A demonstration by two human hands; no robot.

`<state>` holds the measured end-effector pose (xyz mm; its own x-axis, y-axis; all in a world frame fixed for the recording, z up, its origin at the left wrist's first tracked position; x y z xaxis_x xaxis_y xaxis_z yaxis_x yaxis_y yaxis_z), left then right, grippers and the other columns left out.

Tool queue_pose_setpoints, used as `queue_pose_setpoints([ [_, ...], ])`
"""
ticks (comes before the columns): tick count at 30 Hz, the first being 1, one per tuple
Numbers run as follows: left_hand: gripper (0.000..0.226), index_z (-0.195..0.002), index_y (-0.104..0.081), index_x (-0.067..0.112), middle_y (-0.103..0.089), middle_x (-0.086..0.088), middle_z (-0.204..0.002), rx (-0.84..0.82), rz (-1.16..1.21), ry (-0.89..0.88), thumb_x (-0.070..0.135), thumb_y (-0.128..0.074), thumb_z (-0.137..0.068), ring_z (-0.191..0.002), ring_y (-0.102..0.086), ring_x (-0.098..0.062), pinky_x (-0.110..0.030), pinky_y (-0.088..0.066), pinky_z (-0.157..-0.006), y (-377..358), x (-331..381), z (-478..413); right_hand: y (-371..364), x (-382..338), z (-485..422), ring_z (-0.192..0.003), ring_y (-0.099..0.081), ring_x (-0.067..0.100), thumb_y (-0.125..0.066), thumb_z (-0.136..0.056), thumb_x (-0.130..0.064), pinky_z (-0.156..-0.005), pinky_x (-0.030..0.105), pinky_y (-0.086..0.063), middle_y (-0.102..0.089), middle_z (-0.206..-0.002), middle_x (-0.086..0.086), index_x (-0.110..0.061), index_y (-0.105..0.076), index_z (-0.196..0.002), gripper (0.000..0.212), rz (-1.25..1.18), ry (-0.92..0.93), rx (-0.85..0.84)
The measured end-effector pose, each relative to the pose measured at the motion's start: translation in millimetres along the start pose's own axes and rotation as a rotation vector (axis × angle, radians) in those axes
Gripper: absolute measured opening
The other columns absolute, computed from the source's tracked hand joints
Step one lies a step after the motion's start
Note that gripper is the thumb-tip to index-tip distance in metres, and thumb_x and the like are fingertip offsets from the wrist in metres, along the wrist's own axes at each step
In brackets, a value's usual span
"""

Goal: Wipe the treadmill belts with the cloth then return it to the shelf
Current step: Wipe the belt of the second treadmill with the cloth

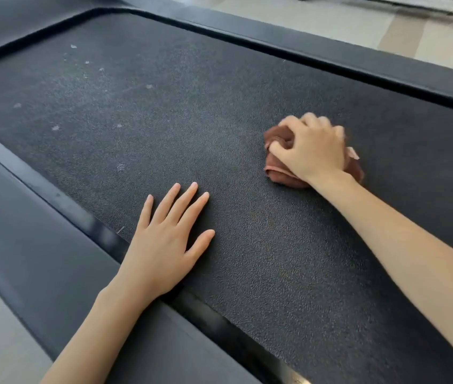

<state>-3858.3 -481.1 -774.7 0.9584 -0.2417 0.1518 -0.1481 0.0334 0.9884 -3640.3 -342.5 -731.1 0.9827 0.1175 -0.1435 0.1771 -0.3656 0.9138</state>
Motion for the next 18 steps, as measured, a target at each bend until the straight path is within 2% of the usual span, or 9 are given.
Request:
queue_pose_setpoints([
  [6,0.070,-0.145,-0.009,0.040,-0.002,0.020,-0.154,-0.037,0.008,0.010,0.067,-0.004,-0.080,-0.143,0.007,-0.005,-0.038,0.004,-0.117,2,-1,-1,-17,-84,-3,-0.103,-0.050,0.025,-0.047,-0.081,-0.053,-0.083,0.038,-0.032,-0.057,-0.106,0.000,-0.030,-0.058,-0.106,0.036,-0.054,0.246,-0.057],
  [8,0.069,-0.145,-0.008,0.043,-0.001,0.022,-0.153,-0.045,0.015,0.017,0.068,-0.005,-0.081,-0.142,0.008,-0.003,-0.036,0.004,-0.118,4,-2,0,-7,-81,17,-0.099,-0.051,0.024,-0.046,-0.079,-0.052,-0.081,0.038,-0.033,-0.056,-0.101,-0.001,-0.030,-0.060,-0.106,0.037,-0.133,0.349,-0.091],
  [12,0.064,-0.143,0.002,0.047,0.004,0.024,-0.153,-0.037,-0.021,0.059,0.066,0.001,-0.082,-0.141,0.012,-0.001,-0.034,0.005,-0.117,5,-2,6,17,-54,61,-0.087,-0.055,0.022,-0.045,-0.074,-0.047,-0.078,0.040,-0.042,-0.060,-0.093,0.001,-0.024,-0.067,-0.101,0.041,-0.295,0.682,-0.177],
  [14,0.063,-0.143,0.003,0.046,0.006,0.024,-0.153,-0.048,-0.014,0.062,0.065,0.001,-0.083,-0.141,0.014,-0.002,-0.033,0.007,-0.117,5,-1,11,16,-31,45,-0.089,-0.057,0.026,-0.044,-0.074,-0.048,-0.079,0.042,-0.043,-0.062,-0.095,0.004,-0.022,-0.068,-0.103,0.046,-0.288,0.664,-0.197],
  [16,0.063,-0.145,0.000,0.044,0.006,0.022,-0.153,-0.066,0.009,0.050,0.063,-0.001,-0.084,-0.141,0.014,-0.003,-0.032,0.007,-0.116,3,0,19,11,-8,10,-0.095,-0.057,0.031,-0.039,-0.074,-0.054,-0.082,0.042,-0.040,-0.063,-0.098,0.007,-0.022,-0.067,-0.106,0.054,-0.266,0.498,-0.136],
  [18,0.063,-0.146,-0.003,0.042,0.006,0.021,-0.154,-0.075,0.031,0.034,0.062,-0.004,-0.087,-0.141,0.014,-0.003,-0.031,0.007,-0.116,2,-1,29,-2,6,-22,-0.102,-0.054,0.033,-0.042,-0.077,-0.055,-0.085,0.043,-0.039,-0.063,-0.103,0.010,-0.026,-0.064,-0.110,0.049,-0.183,0.303,-0.077],
])
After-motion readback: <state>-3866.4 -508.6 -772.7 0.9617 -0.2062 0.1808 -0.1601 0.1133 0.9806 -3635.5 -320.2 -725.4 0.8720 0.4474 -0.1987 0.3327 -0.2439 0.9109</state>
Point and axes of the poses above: each hand's wrist, its own z-axis away from the middle knuckle, its own y-axis out of the back of the hand, x = y × z, the point moved 10 cm from there along -z, towards the middle knuckle
